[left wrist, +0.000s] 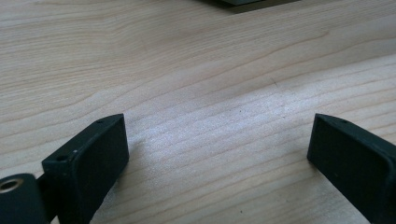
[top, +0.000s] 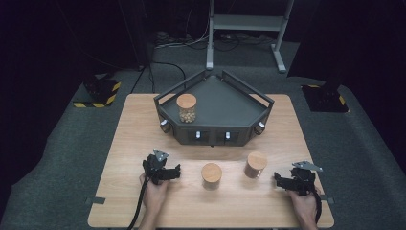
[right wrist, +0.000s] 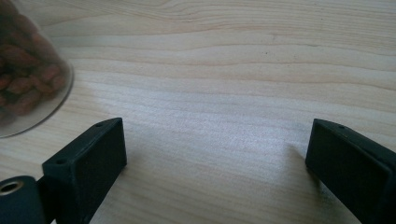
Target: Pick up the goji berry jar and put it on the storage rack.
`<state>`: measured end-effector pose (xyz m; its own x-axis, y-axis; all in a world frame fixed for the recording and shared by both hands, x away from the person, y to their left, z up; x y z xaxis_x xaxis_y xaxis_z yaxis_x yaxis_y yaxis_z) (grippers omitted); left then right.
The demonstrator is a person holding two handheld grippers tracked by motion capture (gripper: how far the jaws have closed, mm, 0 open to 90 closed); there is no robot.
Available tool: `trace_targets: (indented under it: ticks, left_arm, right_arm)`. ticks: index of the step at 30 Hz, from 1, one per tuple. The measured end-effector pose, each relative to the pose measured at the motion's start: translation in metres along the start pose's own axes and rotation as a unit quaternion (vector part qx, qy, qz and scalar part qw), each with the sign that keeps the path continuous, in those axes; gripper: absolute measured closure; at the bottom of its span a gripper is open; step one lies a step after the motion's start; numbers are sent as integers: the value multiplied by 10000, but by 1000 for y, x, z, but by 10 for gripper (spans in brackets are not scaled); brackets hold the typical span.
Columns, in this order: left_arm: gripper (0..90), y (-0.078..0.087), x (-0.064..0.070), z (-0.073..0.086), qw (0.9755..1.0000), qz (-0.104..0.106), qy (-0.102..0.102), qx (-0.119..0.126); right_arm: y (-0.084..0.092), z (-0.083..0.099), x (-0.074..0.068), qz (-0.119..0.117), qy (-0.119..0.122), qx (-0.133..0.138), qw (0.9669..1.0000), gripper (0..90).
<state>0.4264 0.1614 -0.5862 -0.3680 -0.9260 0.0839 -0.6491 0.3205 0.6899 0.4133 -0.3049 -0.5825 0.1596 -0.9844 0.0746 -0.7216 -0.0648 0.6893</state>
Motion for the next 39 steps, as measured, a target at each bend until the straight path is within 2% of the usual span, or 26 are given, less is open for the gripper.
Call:
trace_targets:
  ticks: [12,22,31,35,39]
  left_arm:
    - [54,0,0,0,10000,-10,10,3]
    - [54,0,0,0,10000,-16,15,5]
    - [54,0,0,0,10000,-17,17,6]
    - [55,0,1,0,10000,-17,16,1]
    - [55,0,1,0,10000,-17,17,2]
  right_arm:
    - [21,2,-9,-442,182,145,9988,56]
    - [37,5,-21,-664,382,231,9968,68]
    - [42,7,-39,-933,546,264,9938,72]
    - [42,9,-50,-1189,576,240,9909,73]
    - [44,10,-57,-1316,630,236,9890,73]
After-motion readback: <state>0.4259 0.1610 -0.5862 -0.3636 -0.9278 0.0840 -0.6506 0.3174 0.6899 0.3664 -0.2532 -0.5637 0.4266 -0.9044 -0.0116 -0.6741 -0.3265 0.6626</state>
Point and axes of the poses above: each handheld gripper's, and its own axes: y roughly backward along the jaws, z roughly out of its underside, x roughly to its right, the point moved 6 cm from there along -y, roughly forward along the jaws, and after that the axes turned 7 degrees about z, right-handed, at the moved point
